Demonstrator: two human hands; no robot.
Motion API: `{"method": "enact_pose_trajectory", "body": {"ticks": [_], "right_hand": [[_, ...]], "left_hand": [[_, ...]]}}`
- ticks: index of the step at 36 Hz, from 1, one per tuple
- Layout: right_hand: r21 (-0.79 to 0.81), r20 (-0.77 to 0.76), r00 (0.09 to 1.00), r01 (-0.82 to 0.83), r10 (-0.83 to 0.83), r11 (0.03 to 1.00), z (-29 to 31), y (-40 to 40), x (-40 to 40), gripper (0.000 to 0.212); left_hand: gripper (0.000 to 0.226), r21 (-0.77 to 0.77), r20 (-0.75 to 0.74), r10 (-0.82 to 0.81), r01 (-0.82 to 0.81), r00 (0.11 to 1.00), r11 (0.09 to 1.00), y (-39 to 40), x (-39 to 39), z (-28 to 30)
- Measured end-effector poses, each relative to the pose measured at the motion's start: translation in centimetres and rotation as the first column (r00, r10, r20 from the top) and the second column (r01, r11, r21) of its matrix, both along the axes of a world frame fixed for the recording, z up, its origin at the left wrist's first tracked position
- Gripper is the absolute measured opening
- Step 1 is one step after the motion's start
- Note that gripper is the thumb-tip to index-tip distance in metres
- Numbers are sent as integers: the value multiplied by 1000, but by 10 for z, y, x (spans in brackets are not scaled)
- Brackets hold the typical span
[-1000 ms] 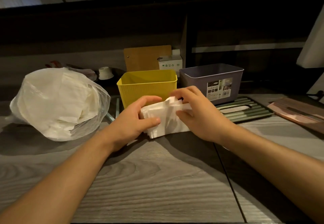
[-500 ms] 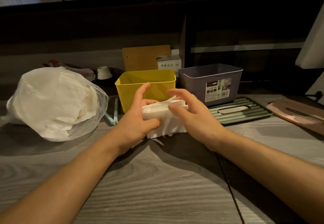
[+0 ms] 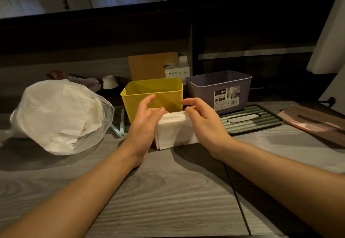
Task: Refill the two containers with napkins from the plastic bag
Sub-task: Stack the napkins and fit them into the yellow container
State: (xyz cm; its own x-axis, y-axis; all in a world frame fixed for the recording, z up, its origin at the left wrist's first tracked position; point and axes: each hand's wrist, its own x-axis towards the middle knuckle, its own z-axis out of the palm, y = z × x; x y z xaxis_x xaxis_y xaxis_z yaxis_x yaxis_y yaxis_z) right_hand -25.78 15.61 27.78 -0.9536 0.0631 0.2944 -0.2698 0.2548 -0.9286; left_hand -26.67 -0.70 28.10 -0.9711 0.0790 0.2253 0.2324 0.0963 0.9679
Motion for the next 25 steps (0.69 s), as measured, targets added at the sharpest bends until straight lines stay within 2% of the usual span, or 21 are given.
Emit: {"method": "enact_pose_trajectory", "body": {"ticks": [2,6,10,12,13,15,17,19,21,23,25], "right_hand": [[-33,8,999,42,-41,999,2,-5,0,26],[-150,63,991,129,-121,980,8,-25,-9,21],[-179,73,976,214,-204,960,7,-39,-14,18],[-182,70,972,235,-226,955,6,-37,-14,19],[-188,66,970,244,-235,951,5,-34,-14,19],[-191,48,969,245,-241,950,5,-29,-14,19],[-175,5,982,185,-187,967,6,-25,-13,22],[-113,-42,997,53,-58,992,8,-20,-11,27],[29,-49,994,-100,101,995,9,-12,-9,35],[181,13,973,-228,230,957,11,-2,-7,57],[299,52,958,-283,281,911,14,6,-4,74]], "left_hand": [[34,8,-3,81,-81,997,997,5,0,1],[23,-34,-64,251,-253,966,967,20,1,4],[21,25,-85,310,-309,947,951,21,6,4],[18,37,-87,270,-268,959,963,16,10,4],[25,30,-71,206,-205,976,978,13,12,4],[51,-22,-14,26,-26,1000,999,6,16,7],[82,-151,16,-102,104,995,983,-1,17,6],[100,-319,15,-122,121,992,940,-5,18,7],[104,-364,14,-113,110,994,925,-6,18,7],[102,-325,7,-95,92,995,941,-7,17,6],[98,-314,-30,-35,24,999,949,-10,13,4]]}}
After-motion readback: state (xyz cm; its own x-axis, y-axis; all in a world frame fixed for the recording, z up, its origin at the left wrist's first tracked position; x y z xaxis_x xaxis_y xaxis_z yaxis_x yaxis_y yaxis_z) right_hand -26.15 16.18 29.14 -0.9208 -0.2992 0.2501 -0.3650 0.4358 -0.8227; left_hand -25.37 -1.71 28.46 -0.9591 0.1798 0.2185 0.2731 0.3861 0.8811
